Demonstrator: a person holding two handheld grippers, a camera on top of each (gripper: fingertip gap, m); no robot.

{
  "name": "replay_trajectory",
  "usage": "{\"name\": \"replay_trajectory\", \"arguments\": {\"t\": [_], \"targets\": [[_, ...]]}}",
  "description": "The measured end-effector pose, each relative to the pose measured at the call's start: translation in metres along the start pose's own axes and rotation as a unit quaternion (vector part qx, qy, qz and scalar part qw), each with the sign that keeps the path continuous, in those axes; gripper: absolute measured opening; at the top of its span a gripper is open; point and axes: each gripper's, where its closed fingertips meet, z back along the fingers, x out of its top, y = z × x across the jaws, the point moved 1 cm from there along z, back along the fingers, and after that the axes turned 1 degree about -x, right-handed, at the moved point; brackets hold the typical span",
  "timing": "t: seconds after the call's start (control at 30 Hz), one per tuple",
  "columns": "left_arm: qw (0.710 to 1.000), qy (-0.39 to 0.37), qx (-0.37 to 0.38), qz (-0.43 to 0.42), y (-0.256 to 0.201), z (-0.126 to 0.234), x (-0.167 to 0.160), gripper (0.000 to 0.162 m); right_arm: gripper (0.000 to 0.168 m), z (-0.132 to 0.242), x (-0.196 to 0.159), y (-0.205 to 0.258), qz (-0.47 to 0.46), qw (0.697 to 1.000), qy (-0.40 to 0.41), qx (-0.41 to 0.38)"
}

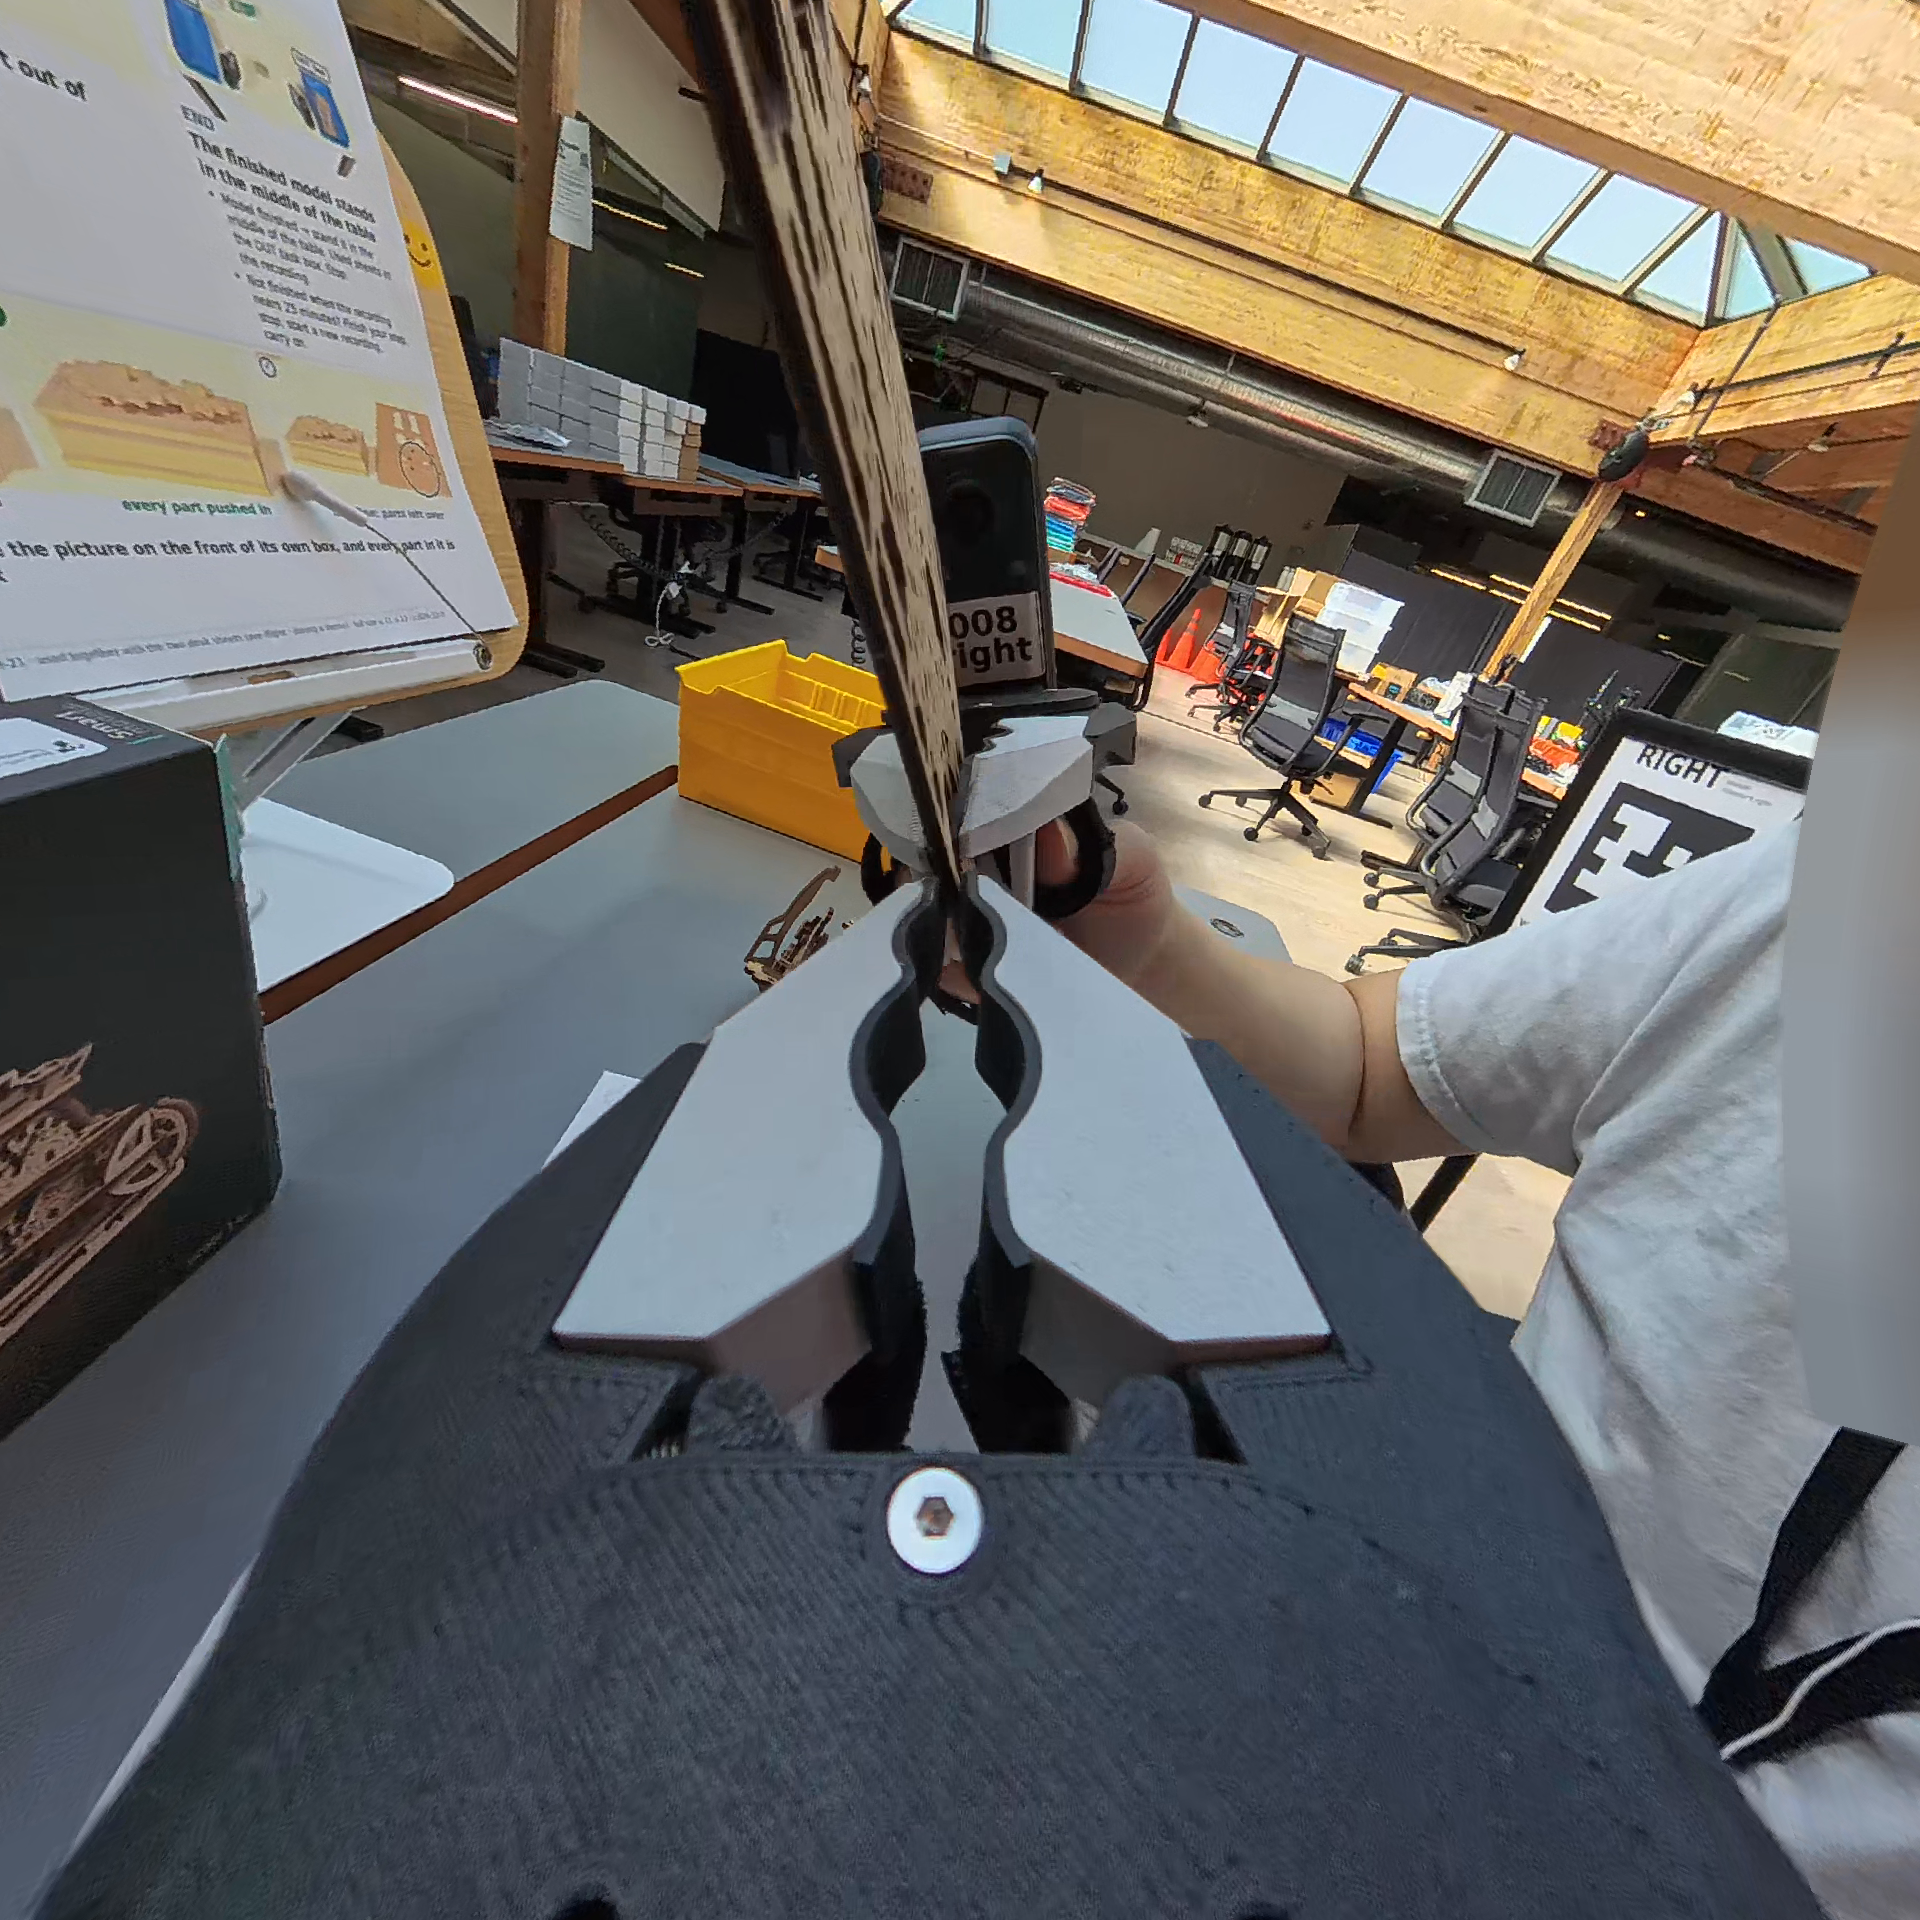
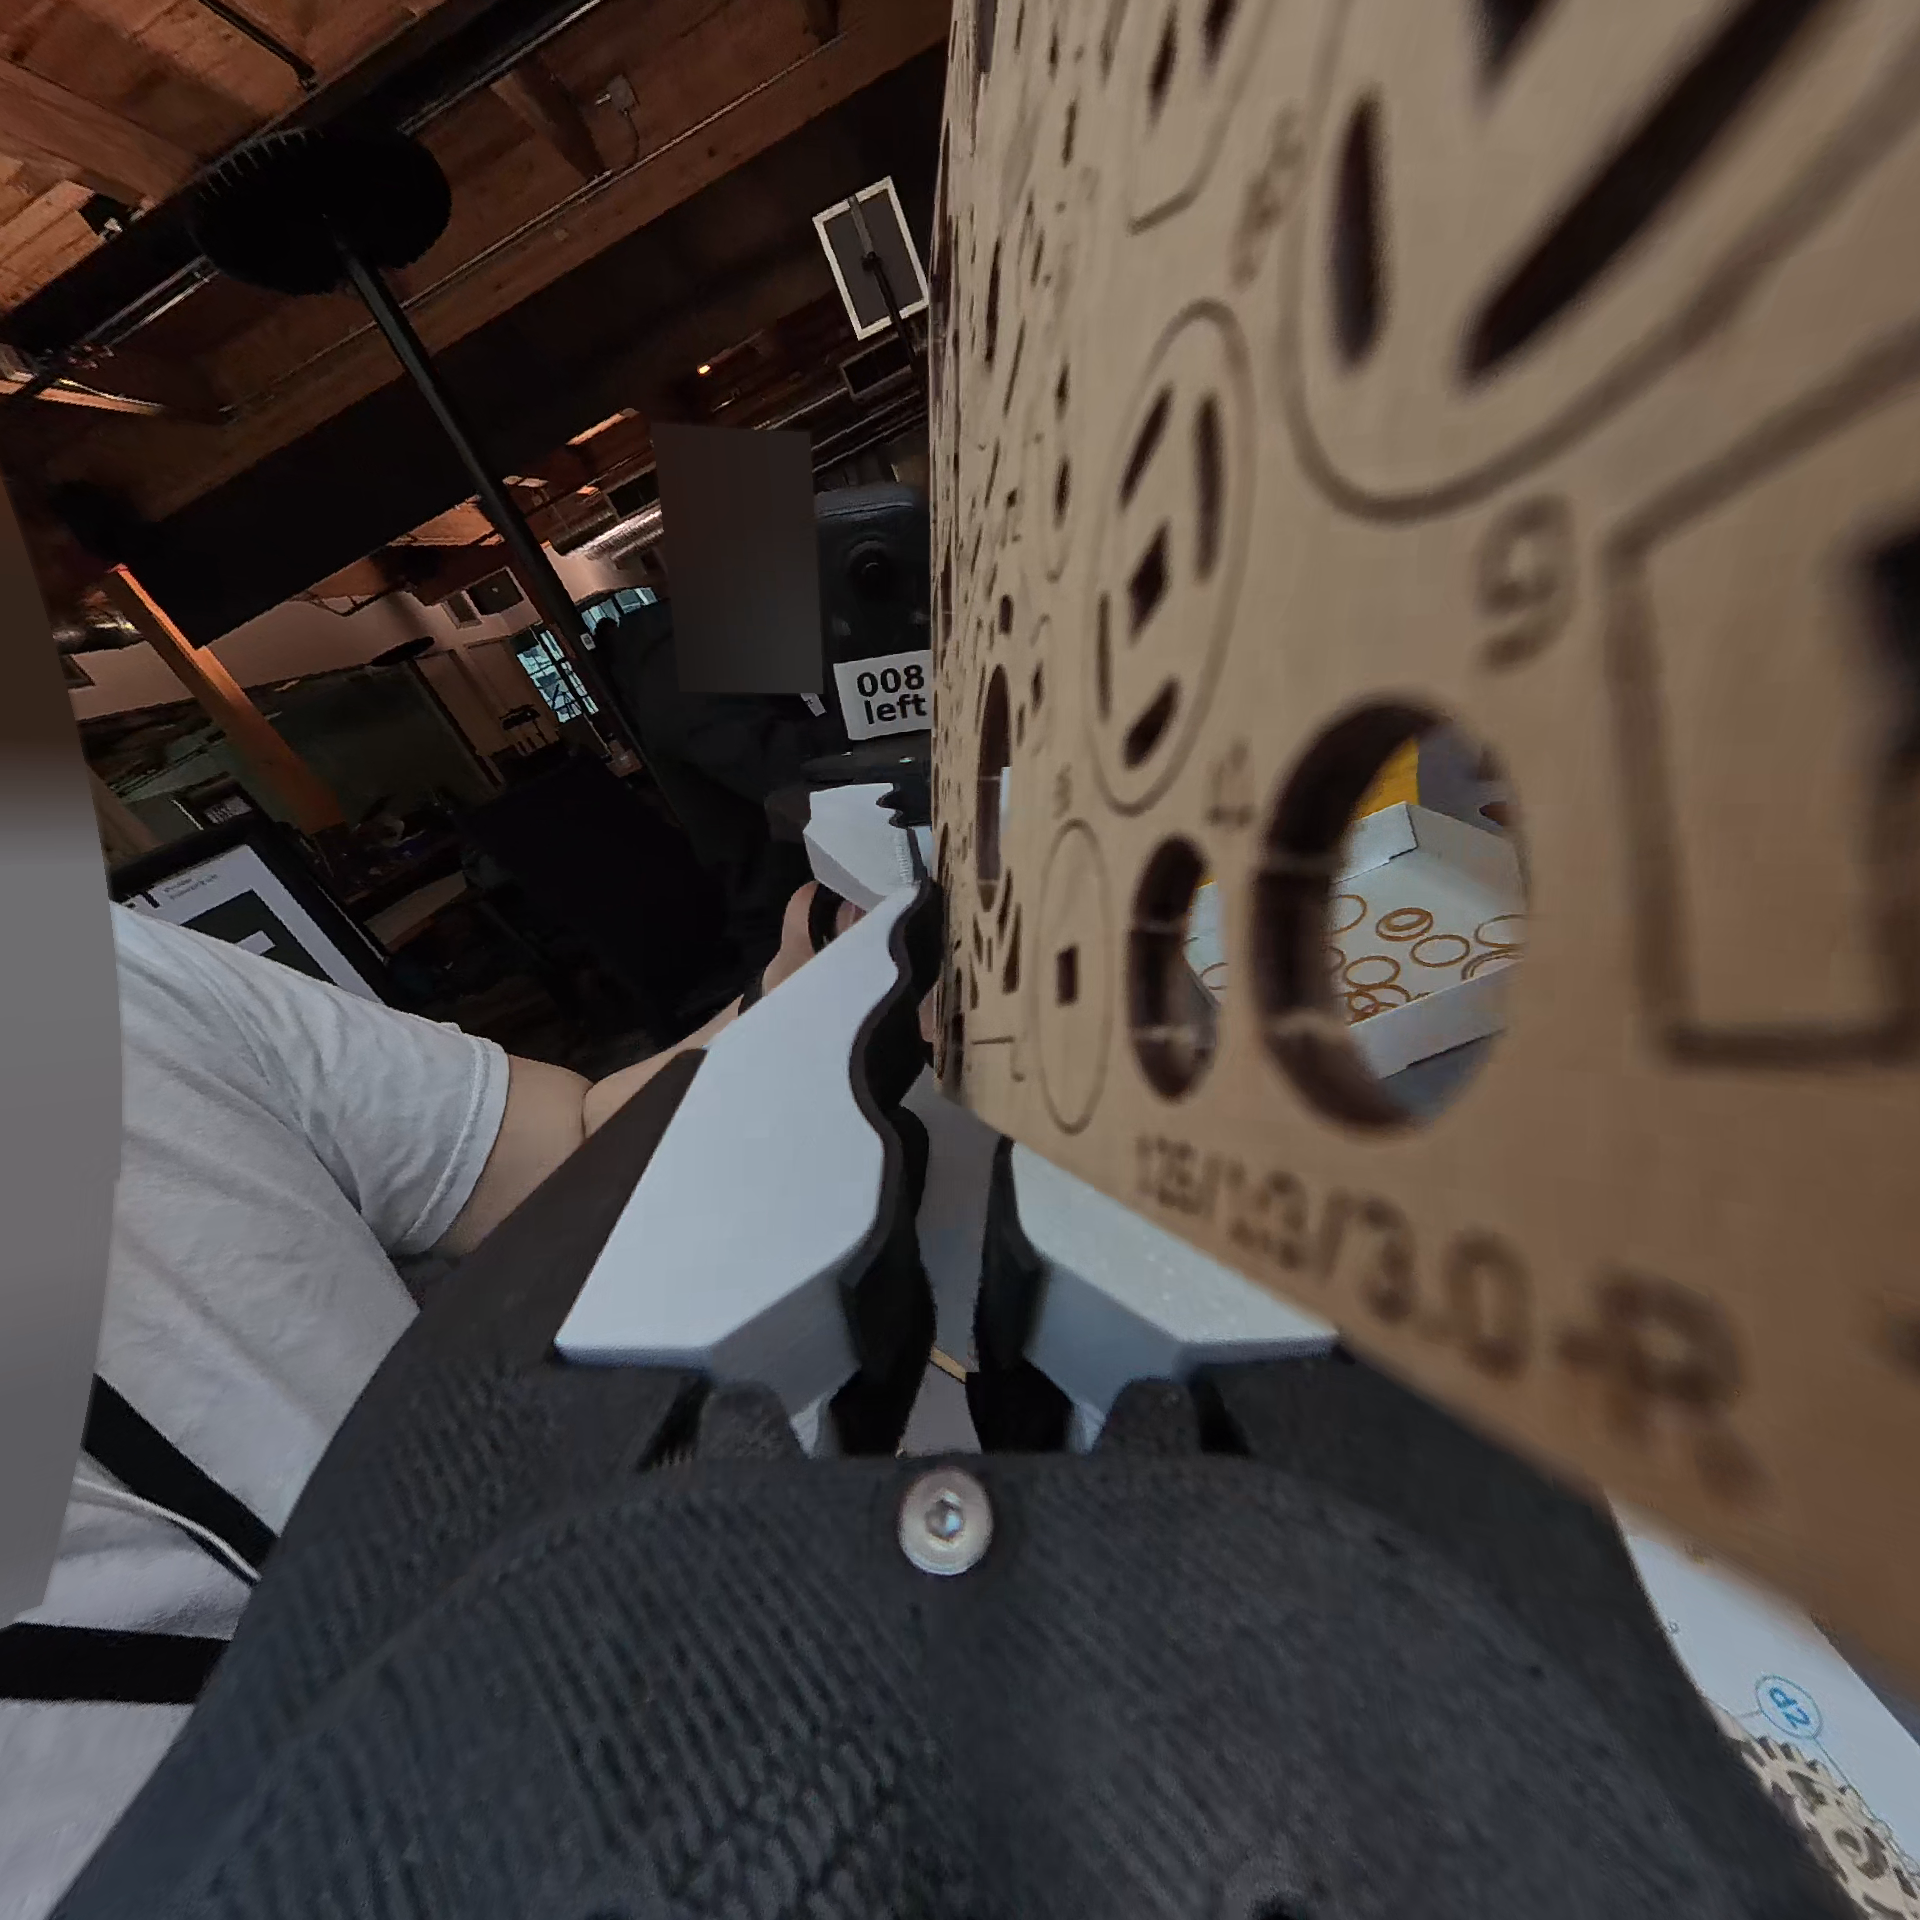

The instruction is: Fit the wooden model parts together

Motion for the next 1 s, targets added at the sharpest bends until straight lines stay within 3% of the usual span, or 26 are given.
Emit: {"name": "replay_trajectory", "arguments": {"t": [0.03, 0.43, 0.57, 0.67, 1.0], "targets": [[1.000, -0.001, 0.004, -0.006, 0.000, -0.001, 0.000, 0.001, 0.002, 0.001, 0.000, 0.000, 0.005, 1.000, 0.003, -0.005], [0.998, 0.012, 0.041, -0.037, 0.009, 0.000, -0.005, 0.001, 0.002, 0.000, -0.004, -0.009, 0.008, 0.999, 0.012, -0.040], [1.000, 0.004, 0.013, -0.009, 0.009, 0.002, -0.003, 0.001, 0.004, -0.002, -0.003, -0.007, 0.043, 0.998, 0.010, -0.035], [1.000, -0.010, 0.013, -0.003, 0.010, 0.002, 0.001, 0.001, 0.009, 0.001, -0.009, -0.005, 0.039, 0.997, 0.056, -0.028], [0.998, 0.008, 0.057, -0.003, 0.016, -0.001, -0.004, 0.001, 0.001, 0.004, -0.013, -0.015, 0.019, 0.996, 0.073, -0.046]]}}
